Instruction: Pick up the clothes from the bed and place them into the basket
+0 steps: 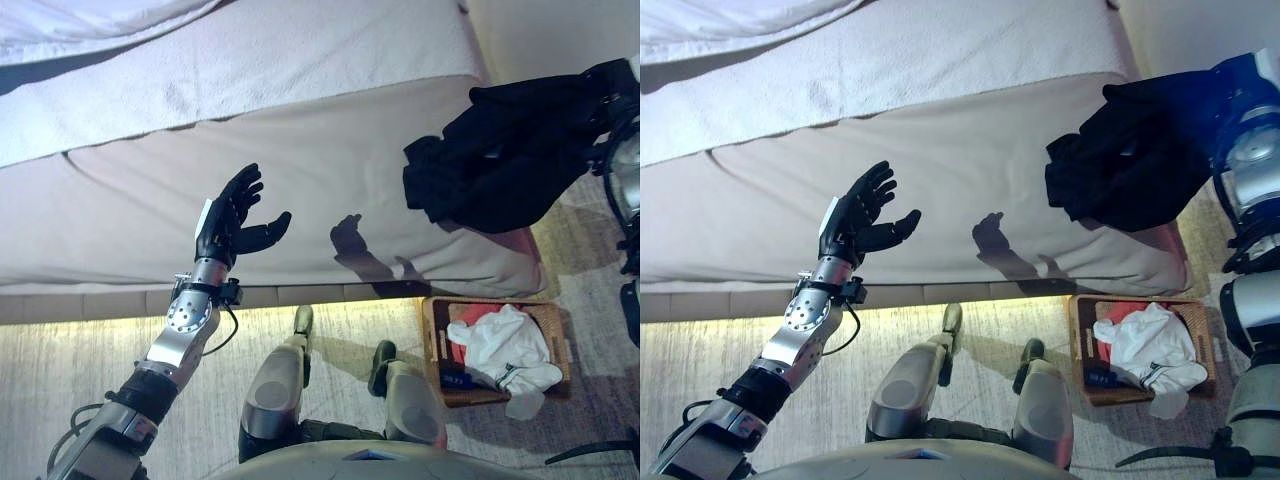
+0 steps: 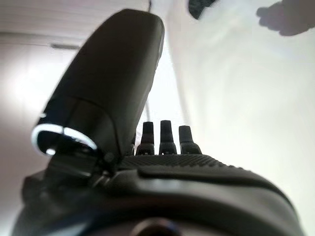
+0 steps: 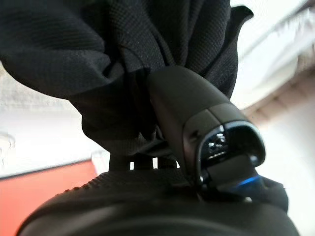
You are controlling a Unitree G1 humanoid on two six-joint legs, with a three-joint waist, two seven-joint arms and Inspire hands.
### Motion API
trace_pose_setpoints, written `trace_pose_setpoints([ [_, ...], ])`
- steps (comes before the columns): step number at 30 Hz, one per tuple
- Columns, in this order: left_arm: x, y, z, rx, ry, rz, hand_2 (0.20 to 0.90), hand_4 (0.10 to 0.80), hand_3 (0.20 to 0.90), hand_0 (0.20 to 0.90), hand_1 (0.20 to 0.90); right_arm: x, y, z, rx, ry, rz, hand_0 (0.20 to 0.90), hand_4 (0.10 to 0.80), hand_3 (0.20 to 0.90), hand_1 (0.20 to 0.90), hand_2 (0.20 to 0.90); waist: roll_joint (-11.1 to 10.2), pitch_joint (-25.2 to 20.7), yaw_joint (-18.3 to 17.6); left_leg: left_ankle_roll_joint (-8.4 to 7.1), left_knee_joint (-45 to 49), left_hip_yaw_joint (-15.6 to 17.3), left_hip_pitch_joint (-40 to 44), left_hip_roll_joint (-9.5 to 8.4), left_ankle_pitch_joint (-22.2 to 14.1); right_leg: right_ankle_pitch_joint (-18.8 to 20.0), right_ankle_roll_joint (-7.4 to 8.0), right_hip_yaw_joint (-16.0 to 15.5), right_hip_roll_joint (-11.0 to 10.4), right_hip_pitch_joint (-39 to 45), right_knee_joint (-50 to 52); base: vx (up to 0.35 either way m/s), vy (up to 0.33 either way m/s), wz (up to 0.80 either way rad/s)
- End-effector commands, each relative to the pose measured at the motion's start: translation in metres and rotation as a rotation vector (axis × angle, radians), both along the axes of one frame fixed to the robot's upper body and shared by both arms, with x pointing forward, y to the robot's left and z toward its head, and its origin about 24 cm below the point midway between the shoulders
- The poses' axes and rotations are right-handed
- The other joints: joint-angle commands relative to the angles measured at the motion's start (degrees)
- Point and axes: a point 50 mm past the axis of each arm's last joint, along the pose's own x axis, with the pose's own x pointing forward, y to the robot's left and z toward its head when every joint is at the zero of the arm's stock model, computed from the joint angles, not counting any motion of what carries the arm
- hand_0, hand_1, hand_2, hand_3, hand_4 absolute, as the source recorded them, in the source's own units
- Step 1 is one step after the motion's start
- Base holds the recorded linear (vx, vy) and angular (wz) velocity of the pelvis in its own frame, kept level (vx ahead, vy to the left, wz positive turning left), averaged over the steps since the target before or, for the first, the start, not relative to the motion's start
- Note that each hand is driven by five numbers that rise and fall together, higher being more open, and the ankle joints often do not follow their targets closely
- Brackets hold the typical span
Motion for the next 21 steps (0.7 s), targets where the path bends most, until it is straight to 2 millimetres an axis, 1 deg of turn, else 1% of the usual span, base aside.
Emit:
trace_pose_setpoints([
  [1, -0.005, -0.002, -0.003, -0.011, -0.047, 0.012, 0.9, 0.8, 0.9, 0.9, 0.9, -0.018, -0.012, 0.035, -0.123, -0.132, -0.001, 0.3, 0.1, 0.2, 0.3, 0.3, -1.7, -13.0, -2.1, 0.03, 5.1, 1.8, 0.1, 1.43, -10.5, 3.0, -3.45, 1.1, 4.2, 0.7, -5.7, 0.003, 0.013, -0.18],
  [2, -0.004, -0.001, -0.005, -0.023, -0.038, 0.02, 0.9, 0.8, 0.9, 0.9, 0.9, -0.022, -0.015, 0.035, -0.132, -0.132, -0.007, 0.3, 0.1, 0.2, 0.3, 0.3, -1.8, -13.9, -3.2, -0.01, 4.0, 2.3, 1.1, 1.63, -10.5, 3.7, -2.92, 2.2, 4.2, 1.1, -6.8, 0.01, 0.024, -0.27],
  [7, -0.004, -0.002, -0.012, -0.052, -0.022, 0.015, 0.9, 0.8, 0.9, 0.9, 0.9, -0.035, -0.026, 0.027, -0.158, -0.131, -0.034, 0.3, 0.1, 0.2, 0.3, 0.3, -2.4, -15.8, -6.1, -0.46, -0.8, 5.3, 4.7, 2.84, -9.7, 6.3, -1.57, 5.0, 4.5, 2.6, -11.0, 0.007, 0.041, -0.32],
  [11, -0.001, -0.003, -0.014, -0.037, -0.021, 0.002, 0.9, 0.8, 0.9, 0.9, 0.9, -0.046, -0.034, 0.027, -0.157, -0.149, -0.058, 0.3, 0.1, 0.2, 0.3, 0.3, -2.6, -16.6, -8.3, -0.66, -3.5, 7.0, 6.2, 3.35, -9.2, 7.6, -0.87, 7.4, 5.0, 2.6, -13.0, -0.013, 0.035, -0.26],
  [15, 0.002, -0.003, -0.016, -0.026, -0.019, -0.003, 0.9, 0.8, 0.9, 0.9, 0.9, -0.058, -0.043, 0.024, -0.151, -0.16, -0.086, 0.3, 0.1, 0.2, 0.3, 0.3, -2.6, -17.4, -11.0, -0.42, -4.6, 8.5, 7.2, 3.46, -9.7, 8.4, -0.31, 10.5, 5.5, 1.8, -13.6, -0.001, 0.051, -0.28],
  [18, 0.003, -0.002, -0.016, -0.02, -0.019, 0.0, 0.9, 0.8, 0.9, 0.9, 0.9, -0.065, -0.049, 0.021, -0.148, -0.165, -0.098, 0.3, 0.1, 0.2, 0.3, 0.3, -2.7, -17.8, -12.4, -0.29, -4.8, 9.7, 7.7, 3.53, -10.1, 9.0, 0.1, 12.1, 5.8, 1.6, -14.4, 0.016, 0.033, -0.26],
  [21, 0.006, -0.003, -0.018, -0.014, -0.014, 0.002, 0.9, 0.8, 0.9, 0.9, 0.9, -0.074, -0.055, 0.015, -0.15, -0.153, -0.114, 0.3, 0.1, 0.2, 0.3, 0.3, -2.9, -18.2, -14.1, -0.1, -5.2, 10.8, 8.3, 3.54, -10.7, 9.6, 0.48, 14.2, 6.2, 1.2, -15.0, 0.012, 0.028, -0.29],
])
